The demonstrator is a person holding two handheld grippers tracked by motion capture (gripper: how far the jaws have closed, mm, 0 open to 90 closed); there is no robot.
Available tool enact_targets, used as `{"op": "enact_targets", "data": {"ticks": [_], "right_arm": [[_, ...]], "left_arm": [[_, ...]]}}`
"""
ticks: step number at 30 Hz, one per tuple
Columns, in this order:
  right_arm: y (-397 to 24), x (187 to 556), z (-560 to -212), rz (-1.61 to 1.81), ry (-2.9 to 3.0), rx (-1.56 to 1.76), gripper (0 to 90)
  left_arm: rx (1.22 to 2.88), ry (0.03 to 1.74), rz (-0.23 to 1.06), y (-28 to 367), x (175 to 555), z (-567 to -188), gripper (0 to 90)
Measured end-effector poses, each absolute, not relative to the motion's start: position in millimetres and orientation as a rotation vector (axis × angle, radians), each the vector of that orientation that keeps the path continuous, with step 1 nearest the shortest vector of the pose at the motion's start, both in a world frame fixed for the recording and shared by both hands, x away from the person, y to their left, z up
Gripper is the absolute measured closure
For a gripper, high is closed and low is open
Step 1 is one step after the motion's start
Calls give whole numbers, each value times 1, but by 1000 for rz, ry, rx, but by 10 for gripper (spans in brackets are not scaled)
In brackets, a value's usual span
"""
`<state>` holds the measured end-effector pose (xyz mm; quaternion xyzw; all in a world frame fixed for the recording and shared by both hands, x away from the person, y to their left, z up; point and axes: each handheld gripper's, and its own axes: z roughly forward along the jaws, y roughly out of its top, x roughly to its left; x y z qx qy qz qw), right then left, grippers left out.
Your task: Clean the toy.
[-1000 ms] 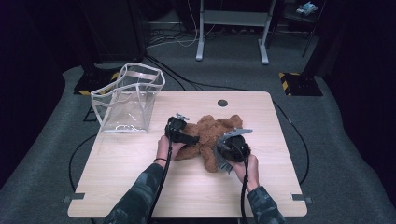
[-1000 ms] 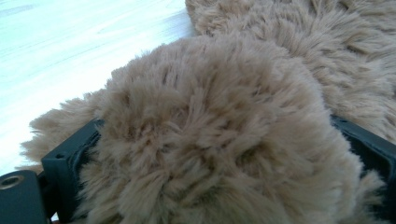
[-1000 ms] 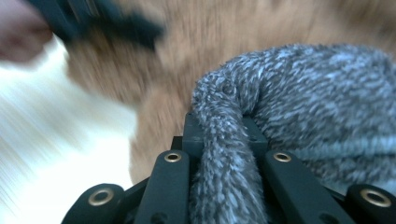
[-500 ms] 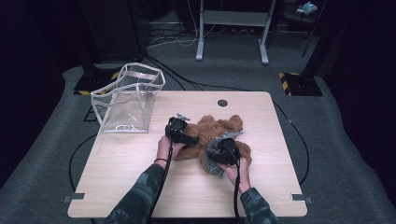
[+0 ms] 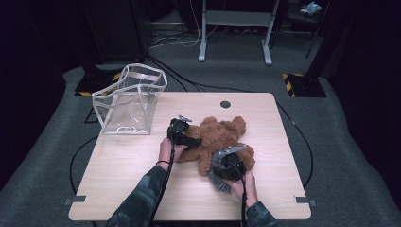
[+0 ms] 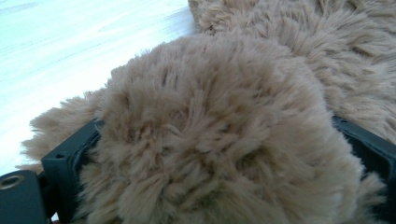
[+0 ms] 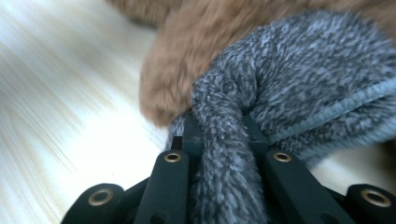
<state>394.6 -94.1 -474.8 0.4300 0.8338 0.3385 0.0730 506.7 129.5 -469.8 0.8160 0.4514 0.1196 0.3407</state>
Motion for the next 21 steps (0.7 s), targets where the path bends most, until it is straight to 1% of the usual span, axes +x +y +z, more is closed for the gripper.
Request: {"op": "enact_targets", "data": {"ticks": [5,9,11,14,17,21], "right_arm": [[-96,403,-437,1087,2412,1236,777],[-76,413,-417,1106,2386,1209,776],[-60,420,-420,1068,2416,1189,776],[-43,428,-443,968,2468,1169,779],[-43,425,-462,924,2468,1174,782],[-52,415,-467,896,2469,1179,784]], "left_arm": [[2128,1179,306,129,507,-469,50],[2121,1179,304,130,507,-470,50],[2121,1178,302,130,507,-470,50],[2126,1175,296,131,508,-470,50],[2131,1169,297,130,507,-470,50],[2134,1169,295,130,507,-470,49]]}}
